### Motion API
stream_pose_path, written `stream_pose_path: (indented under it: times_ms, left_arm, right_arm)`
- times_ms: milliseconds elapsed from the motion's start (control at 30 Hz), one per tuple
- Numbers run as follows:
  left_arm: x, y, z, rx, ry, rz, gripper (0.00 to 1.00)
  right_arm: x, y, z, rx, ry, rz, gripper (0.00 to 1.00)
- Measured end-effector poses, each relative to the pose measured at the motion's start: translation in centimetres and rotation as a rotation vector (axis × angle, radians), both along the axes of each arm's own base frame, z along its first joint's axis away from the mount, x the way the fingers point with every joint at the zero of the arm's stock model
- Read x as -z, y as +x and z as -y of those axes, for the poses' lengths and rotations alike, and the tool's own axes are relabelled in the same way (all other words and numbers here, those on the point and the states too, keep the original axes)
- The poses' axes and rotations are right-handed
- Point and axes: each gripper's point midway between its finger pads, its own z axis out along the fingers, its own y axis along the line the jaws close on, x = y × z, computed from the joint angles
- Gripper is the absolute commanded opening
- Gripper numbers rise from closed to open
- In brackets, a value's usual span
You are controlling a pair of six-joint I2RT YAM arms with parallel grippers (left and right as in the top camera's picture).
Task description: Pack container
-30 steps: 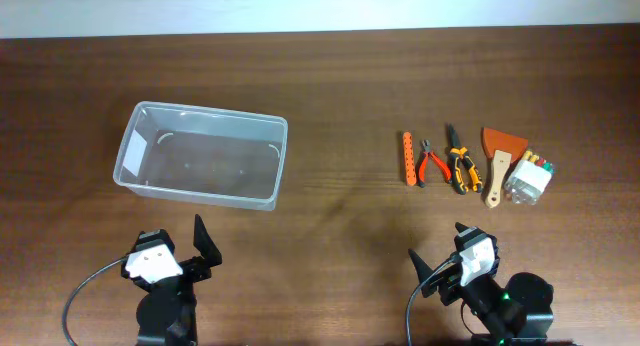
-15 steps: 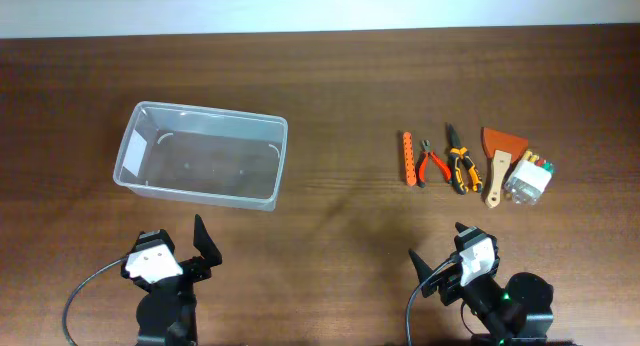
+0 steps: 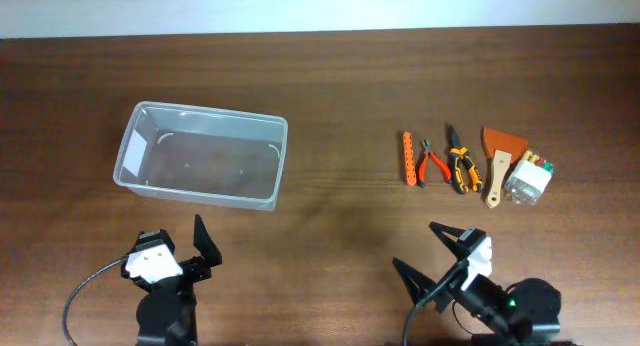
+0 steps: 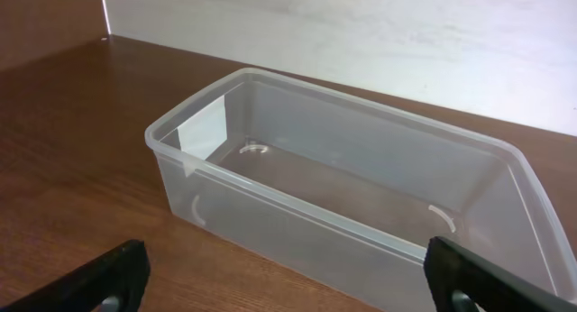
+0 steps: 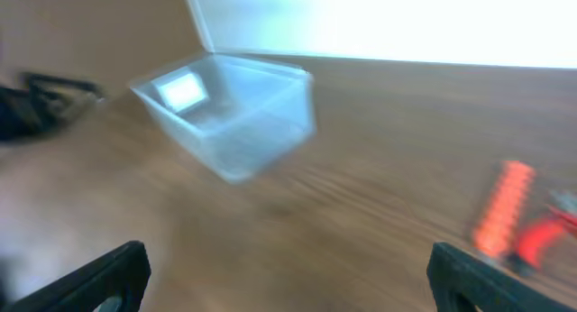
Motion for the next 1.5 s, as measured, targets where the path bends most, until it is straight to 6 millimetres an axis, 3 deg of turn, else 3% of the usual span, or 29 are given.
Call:
stream_pose_path:
  times_ms: [67, 167, 300, 433, 633, 733, 833, 933, 1033, 1100, 1267, 1333, 1400, 1500]
  left_arm:
    - [0.0, 0.0, 0.0, 0.000, 0.000, 0.000, 0.99]
    - [0.0, 0.0, 0.0, 0.000, 0.000, 0.000, 0.99]
    - [0.0, 0.0, 0.0, 0.000, 0.000, 0.000, 0.99]
    - [0.0, 0.0, 0.0, 0.000, 0.000, 0.000, 0.99]
    - [0.0, 0.0, 0.0, 0.000, 0.000, 0.001, 0.99]
    - [0.0, 0.0, 0.0, 0.000, 0.000, 0.000, 0.99]
    - [0.0, 0.0, 0.0, 0.000, 0.000, 0.000, 0.99]
    - [0.0, 0.0, 0.0, 0.000, 0.000, 0.000, 0.99]
    - [0.0, 0.0, 0.0, 0.000, 0.000, 0.000, 0.99]
    - [0.0, 0.0, 0.0, 0.000, 0.000, 0.000, 0.99]
    - [0.0, 0.0, 0.0, 0.000, 0.000, 0.000, 0.99]
    - [0.0, 0.0, 0.0, 0.000, 0.000, 0.000, 0.99]
    - [0.0, 0.0, 0.0, 0.000, 0.000, 0.000, 0.99]
    - [0.0, 0.0, 0.0, 0.000, 0.000, 0.000, 0.99]
  right_arm:
    - [-1.5, -0.8, -1.1, -0.077, 0.090, -0.004, 0.99]
    - [-3.9, -0.8, -1.1, -0.071, 0.132, 0.044, 0.98]
    - [-8.3, -0.4, 0.1, 0.028, 0.137, 0.044, 0.99]
    - [-12.0, 1.2, 1.7, 0.154, 0.087, -0.098, 0.98]
    - [-17.8, 6.8, 3.2, 0.237, -0.089, -0.346, 0.98]
    - [-20.7, 10.1, 1.7, 0.167, -0.193, -0.385, 0.99]
    - [-21.5, 14.0, -0.9, 0.090, -0.214, -0.431, 0.99]
    - [-20.3, 17.7, -3.4, 0.040, -0.204, -0.473, 0.99]
    - [-16.6, 20.1, -6.1, 0.053, -0.238, -0.573, 0.99]
    - [-13.1, 21.2, -8.7, 0.101, -0.300, -0.641, 0.99]
    - [-6.0, 21.8, -16.2, 0.232, -0.421, -0.703, 0.99]
    - [-3.9, 21.6, -18.2, 0.263, -0.433, -0.721, 0.90]
    - [-1.7, 21.6, -19.6, 0.297, -0.427, -0.759, 0.86]
    - [1.4, 21.7, -20.3, 0.356, -0.408, -0.845, 0.80]
